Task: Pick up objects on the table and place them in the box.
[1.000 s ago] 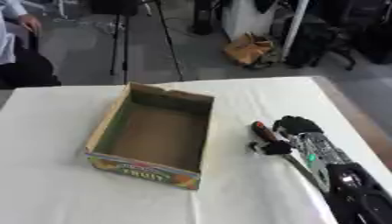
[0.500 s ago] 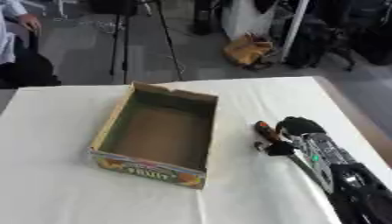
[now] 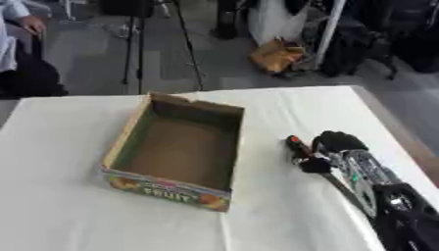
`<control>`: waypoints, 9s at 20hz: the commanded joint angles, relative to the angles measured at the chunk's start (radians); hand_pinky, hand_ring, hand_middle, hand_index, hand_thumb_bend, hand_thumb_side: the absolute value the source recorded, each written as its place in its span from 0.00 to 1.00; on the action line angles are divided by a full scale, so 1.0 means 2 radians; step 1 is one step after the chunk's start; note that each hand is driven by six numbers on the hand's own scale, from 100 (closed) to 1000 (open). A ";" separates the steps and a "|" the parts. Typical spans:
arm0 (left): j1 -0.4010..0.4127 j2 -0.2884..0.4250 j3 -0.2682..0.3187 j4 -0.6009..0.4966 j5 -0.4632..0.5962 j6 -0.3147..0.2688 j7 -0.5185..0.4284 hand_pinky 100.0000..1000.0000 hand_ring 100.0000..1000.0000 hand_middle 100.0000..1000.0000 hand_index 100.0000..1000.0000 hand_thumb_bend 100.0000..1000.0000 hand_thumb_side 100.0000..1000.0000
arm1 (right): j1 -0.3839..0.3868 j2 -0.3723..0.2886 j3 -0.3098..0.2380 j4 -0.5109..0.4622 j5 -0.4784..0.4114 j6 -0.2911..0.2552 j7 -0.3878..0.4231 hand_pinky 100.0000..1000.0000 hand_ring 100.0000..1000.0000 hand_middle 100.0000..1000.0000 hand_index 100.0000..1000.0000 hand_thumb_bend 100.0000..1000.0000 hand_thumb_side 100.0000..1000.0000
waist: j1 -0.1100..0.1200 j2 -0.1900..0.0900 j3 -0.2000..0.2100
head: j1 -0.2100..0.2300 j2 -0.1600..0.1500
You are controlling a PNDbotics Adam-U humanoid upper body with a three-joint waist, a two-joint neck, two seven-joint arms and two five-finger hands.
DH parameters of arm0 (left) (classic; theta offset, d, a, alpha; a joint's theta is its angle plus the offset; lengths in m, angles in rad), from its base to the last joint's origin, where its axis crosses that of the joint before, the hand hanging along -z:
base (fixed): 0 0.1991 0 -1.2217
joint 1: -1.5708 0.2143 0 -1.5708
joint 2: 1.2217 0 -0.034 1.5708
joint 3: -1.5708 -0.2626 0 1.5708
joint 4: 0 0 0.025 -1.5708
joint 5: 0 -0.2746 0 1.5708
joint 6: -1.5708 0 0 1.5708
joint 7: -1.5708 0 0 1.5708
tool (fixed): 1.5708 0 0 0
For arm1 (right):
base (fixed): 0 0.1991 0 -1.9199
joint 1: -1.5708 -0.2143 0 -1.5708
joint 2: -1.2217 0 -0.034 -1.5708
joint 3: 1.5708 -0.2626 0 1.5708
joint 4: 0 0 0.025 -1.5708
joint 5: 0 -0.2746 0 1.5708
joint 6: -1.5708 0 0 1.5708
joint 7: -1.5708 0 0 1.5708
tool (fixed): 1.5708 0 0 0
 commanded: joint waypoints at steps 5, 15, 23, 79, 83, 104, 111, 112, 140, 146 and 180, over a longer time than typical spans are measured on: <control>-0.004 0.000 0.001 -0.007 0.001 0.000 -0.001 0.67 0.93 0.94 0.72 0.00 1.00 | 0.013 -0.003 -0.020 -0.024 -0.028 0.030 -0.077 0.63 0.67 0.51 0.61 0.00 0.99 | 0.003 -0.008 -0.003 | 0.000 -0.006; -0.004 0.000 0.000 -0.007 0.001 -0.001 -0.002 0.67 0.93 0.94 0.72 0.00 1.00 | 0.012 -0.001 -0.017 -0.012 -0.037 0.032 -0.104 0.64 0.68 0.51 0.62 0.00 0.98 | 0.004 -0.008 -0.002 | -0.001 -0.008; -0.004 -0.001 -0.001 -0.007 0.001 -0.001 -0.004 0.66 0.93 0.94 0.72 0.00 1.00 | 0.000 -0.005 -0.016 -0.001 -0.024 0.013 -0.094 0.78 0.80 0.72 0.77 0.39 1.00 | 0.003 -0.007 0.000 | 0.000 -0.009; -0.007 -0.004 -0.007 -0.007 0.004 -0.002 -0.014 0.66 0.93 0.95 0.72 0.00 1.00 | -0.050 -0.032 -0.030 0.053 -0.030 -0.013 -0.059 0.88 0.91 0.90 0.89 0.58 1.00 | 0.013 0.005 0.008 | -0.010 -0.022; -0.008 -0.004 -0.008 -0.007 0.005 -0.003 -0.016 0.66 0.93 0.95 0.72 0.00 1.00 | -0.055 -0.032 -0.032 0.067 -0.033 -0.011 -0.065 0.88 0.90 0.90 0.87 0.55 1.00 | 0.013 0.007 0.012 | -0.014 -0.025; -0.008 -0.005 -0.009 -0.007 0.005 -0.002 -0.019 0.66 0.93 0.96 0.72 0.00 1.00 | -0.059 -0.030 -0.032 0.087 -0.033 -0.018 -0.077 0.88 0.89 0.86 0.82 0.52 1.00 | 0.014 0.009 0.013 | -0.013 -0.027; -0.008 -0.005 -0.009 -0.007 0.006 -0.002 -0.019 0.66 0.93 0.96 0.72 0.00 1.00 | -0.056 -0.031 -0.030 0.079 -0.030 -0.021 -0.072 0.88 0.89 0.84 0.76 0.54 1.00 | 0.014 0.008 0.010 | -0.011 -0.024; -0.008 -0.004 -0.009 -0.007 0.006 -0.002 -0.018 0.66 0.93 0.96 0.72 0.00 1.00 | -0.055 -0.031 -0.030 0.078 -0.030 -0.020 -0.071 0.88 0.89 0.84 0.76 0.54 1.00 | 0.014 0.008 0.010 | -0.011 -0.024; -0.010 -0.004 -0.007 -0.007 0.007 -0.001 -0.015 0.66 0.93 0.96 0.72 0.00 1.00 | -0.050 -0.028 -0.030 0.074 -0.033 -0.013 -0.077 0.85 0.84 0.76 0.65 0.44 0.93 | 0.015 0.005 0.008 | -0.007 -0.022; -0.010 -0.005 -0.008 -0.007 0.007 -0.001 -0.015 0.66 0.93 0.96 0.72 0.00 1.00 | -0.050 -0.027 -0.030 0.075 -0.034 -0.009 -0.083 0.83 0.84 0.72 0.63 0.43 0.93 | 0.015 0.004 0.008 | -0.007 -0.023; -0.009 -0.005 -0.008 -0.007 0.010 -0.002 -0.017 0.65 0.93 0.96 0.72 0.00 1.00 | -0.052 -0.025 -0.030 0.084 -0.032 -0.017 -0.061 0.76 0.78 0.65 0.66 0.42 0.67 | 0.016 0.004 0.008 | -0.009 -0.025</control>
